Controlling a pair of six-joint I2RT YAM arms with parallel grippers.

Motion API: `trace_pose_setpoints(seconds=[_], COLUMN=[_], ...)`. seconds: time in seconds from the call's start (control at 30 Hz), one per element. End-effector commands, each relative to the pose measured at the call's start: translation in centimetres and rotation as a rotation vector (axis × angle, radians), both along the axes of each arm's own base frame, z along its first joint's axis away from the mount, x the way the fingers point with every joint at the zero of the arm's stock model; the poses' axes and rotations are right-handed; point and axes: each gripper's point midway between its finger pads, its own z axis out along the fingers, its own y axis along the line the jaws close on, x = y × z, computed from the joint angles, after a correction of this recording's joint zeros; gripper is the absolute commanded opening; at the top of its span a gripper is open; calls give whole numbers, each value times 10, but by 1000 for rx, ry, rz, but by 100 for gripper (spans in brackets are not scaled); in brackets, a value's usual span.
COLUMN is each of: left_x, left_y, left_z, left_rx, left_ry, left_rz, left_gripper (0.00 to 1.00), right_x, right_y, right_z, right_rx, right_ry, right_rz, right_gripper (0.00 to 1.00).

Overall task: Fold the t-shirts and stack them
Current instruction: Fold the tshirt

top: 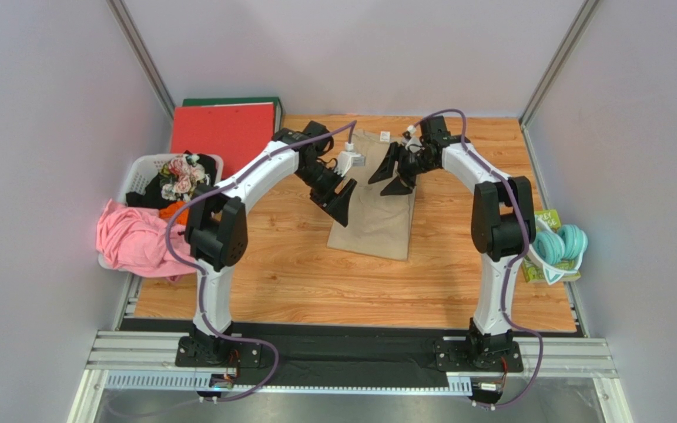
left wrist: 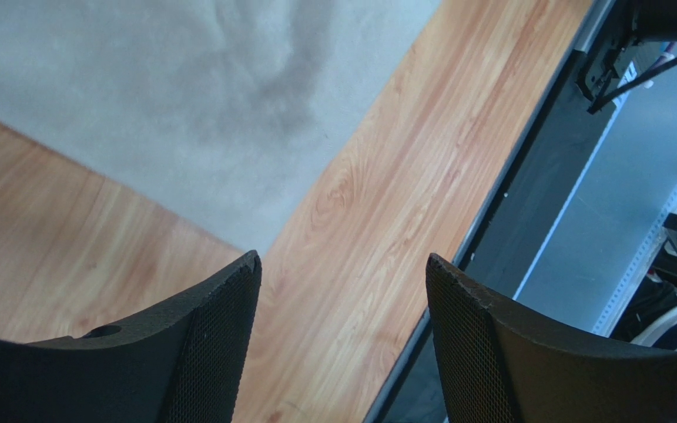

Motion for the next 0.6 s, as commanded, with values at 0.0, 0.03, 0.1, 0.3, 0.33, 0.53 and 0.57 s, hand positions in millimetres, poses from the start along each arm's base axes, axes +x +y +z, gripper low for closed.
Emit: trace_pose_setpoints(seconds=[0.0,0.03,0.1,0.3,0.33,0.53,0.57], left_x=[16,21,23,13,9,5,4], left_y=[-18,-21,-22,-20,-18,-28,-30], left_z=[-10,-6,-12,-34,-40,-53,-57], left_rx=[-19,-26,-21,5,15,27,31], left_ry=[11,-1,12,51,65,78,85], left_rz=[-12,-13,-11,-25,-28,-39,-41], left_gripper=[75,75,75,74,74,73,73], right_x=[8,15,21,37,35,26,25], right_y=[-15,-19,-23,-46,-48,-43,-43], right_z=[-66,-67,-77,-116,-117,-97,-92], right_rx=[-37,-33,-36,-29,-26,10,13], right_ry=[98,95,109,176,194,172,167], right_rz=[-40,-49,-59,-88,-88,-83,-84], right_gripper=[60,60,60,59,59,59,59])
